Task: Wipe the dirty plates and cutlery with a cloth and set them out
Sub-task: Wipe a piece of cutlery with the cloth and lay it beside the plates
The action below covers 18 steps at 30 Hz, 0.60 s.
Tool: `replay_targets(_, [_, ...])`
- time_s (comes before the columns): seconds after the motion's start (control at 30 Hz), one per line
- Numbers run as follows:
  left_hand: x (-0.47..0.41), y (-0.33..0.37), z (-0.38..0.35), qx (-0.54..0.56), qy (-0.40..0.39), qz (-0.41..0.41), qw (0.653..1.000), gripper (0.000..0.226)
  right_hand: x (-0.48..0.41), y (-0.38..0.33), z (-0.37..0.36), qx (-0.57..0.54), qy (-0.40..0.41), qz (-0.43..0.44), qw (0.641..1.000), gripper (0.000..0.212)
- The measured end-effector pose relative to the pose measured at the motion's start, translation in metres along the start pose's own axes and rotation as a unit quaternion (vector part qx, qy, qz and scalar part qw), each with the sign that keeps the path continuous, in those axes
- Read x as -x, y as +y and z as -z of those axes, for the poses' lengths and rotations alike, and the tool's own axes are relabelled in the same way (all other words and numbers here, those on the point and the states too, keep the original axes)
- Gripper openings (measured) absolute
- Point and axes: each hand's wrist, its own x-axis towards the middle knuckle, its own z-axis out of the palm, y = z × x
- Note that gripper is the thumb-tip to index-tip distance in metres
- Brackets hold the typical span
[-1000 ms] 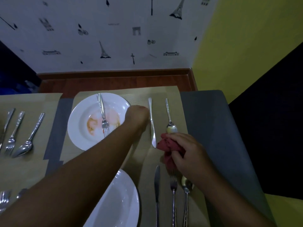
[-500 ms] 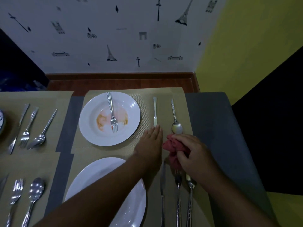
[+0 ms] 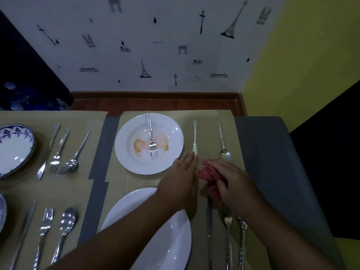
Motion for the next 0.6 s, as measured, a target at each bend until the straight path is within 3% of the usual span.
replay_targets(0.17, [0.014, -0.056, 0.035, 0.051, 0.088, 0.136, 0.986, 0.060, -0.027, -0.027, -0.019, -0.017, -0.022, 0.034, 0.999, 0.039])
replay_targets(0.3, [-0.001, -0.096, 0.062, 0.053, 0.109, 0.206, 0.971, 0.051, -0.056, -0.046, -0.044, 0.041, -0.045, 0.078, 0.995, 0.043])
replay_targets(0.6, [-0.069, -0.143, 0.068, 0.239, 0.122, 0.354, 0.896, 0.031, -0.096, -0.064, -0.070, 0.074, -0.039, 0.076, 0.994, 0.052])
